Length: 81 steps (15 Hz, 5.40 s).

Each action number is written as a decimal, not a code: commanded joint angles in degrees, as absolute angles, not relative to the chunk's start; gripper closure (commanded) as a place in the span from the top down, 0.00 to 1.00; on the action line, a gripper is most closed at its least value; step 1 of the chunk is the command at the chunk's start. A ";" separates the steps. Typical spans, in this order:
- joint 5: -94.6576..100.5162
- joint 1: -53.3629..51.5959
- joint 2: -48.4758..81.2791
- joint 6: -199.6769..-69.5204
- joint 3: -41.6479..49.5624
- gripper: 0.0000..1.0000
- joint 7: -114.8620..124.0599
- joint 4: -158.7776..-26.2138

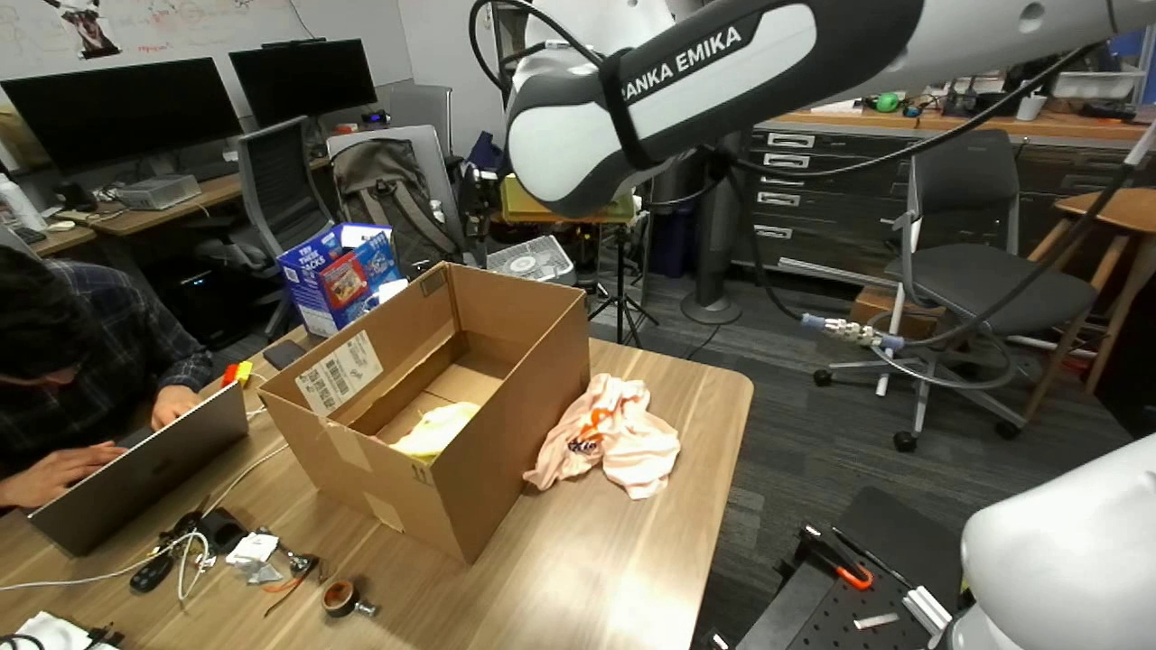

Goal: Put the clothes on the side in the box

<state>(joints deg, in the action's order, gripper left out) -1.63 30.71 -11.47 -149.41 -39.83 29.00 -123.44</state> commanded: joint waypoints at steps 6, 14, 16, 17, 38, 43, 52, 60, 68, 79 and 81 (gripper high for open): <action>1.94 9.46 -12.47 -139.75 -14.48 1.00 26.50 -124.77; 9.19 5.54 -11.83 -131.56 -8.73 1.00 26.95 -126.61; 11.40 5.43 -11.24 -131.93 -8.14 1.00 26.34 -127.24; 12.64 5.46 -10.96 -131.60 -8.00 1.00 26.46 -127.39; 30.78 4.30 2.62 -130.82 -1.18 1.00 15.31 -122.04; 23.38 3.33 7.90 -129.89 -0.65 1.00 9.67 -118.10; 20.88 3.31 15.76 -130.39 1.61 1.00 5.28 -111.39; 18.57 4.33 20.27 -131.13 4.03 1.00 1.88 -110.25; 17.43 4.32 26.82 -133.06 4.05 1.00 -1.40 -108.51; 19.10 3.64 36.34 -133.05 4.12 1.00 -7.58 -101.24; 19.37 3.46 37.89 -133.25 4.00 1.00 -8.90 -99.89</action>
